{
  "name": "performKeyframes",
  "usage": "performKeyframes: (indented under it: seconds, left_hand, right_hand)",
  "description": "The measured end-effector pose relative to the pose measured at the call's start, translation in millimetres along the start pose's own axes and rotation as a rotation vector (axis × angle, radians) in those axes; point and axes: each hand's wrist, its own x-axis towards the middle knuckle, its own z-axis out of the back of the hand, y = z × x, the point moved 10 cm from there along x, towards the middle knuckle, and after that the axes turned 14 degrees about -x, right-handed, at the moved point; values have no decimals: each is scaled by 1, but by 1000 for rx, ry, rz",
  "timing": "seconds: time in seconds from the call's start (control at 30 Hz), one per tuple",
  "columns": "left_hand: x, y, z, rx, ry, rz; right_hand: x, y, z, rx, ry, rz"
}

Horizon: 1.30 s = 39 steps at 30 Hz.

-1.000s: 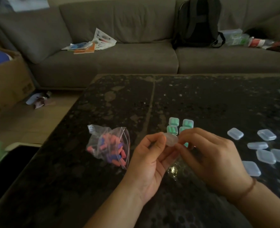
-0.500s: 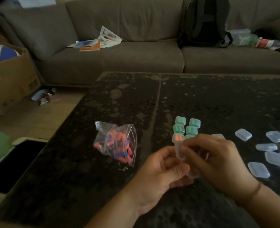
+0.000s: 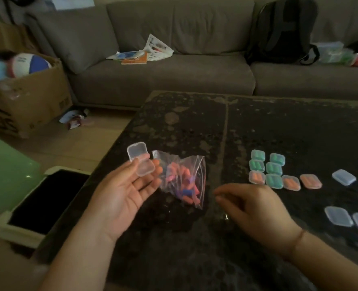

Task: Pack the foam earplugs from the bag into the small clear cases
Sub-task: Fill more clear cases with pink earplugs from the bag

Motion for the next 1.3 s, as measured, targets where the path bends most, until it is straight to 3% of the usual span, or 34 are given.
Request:
performKeyframes:
  seconds: [0.13,0.43,0.57,0.73,0.83,1.0,1.13,1.3]
  left_hand:
    - [-1,6,19,-5,-115,89]
    - [-7,20,19,12,-93,213]
    - [-8,22,18,21,-84,220]
    - [-9,27,17,31,-68,241]
    - [-11,30,14,56,-39,252]
    - [-14,34,7,101,18,257]
    - [-15,36,3,110,64,262]
    - [-19,46,-7,63,125,307]
  right_hand:
    - [30,16,-24,-159,29,48]
    - [51,15,-44,-348,121,27]
    - [51,20,-41,-370,89,55]
    - [33,11,-28,-247,-33,50]
    - [12,6,-6,-160,-217,31]
    - [-10,33,22,-31,-442,191]
    - [-8,61,27,57,-474,311]
    - [0,77,18,37,-470,322]
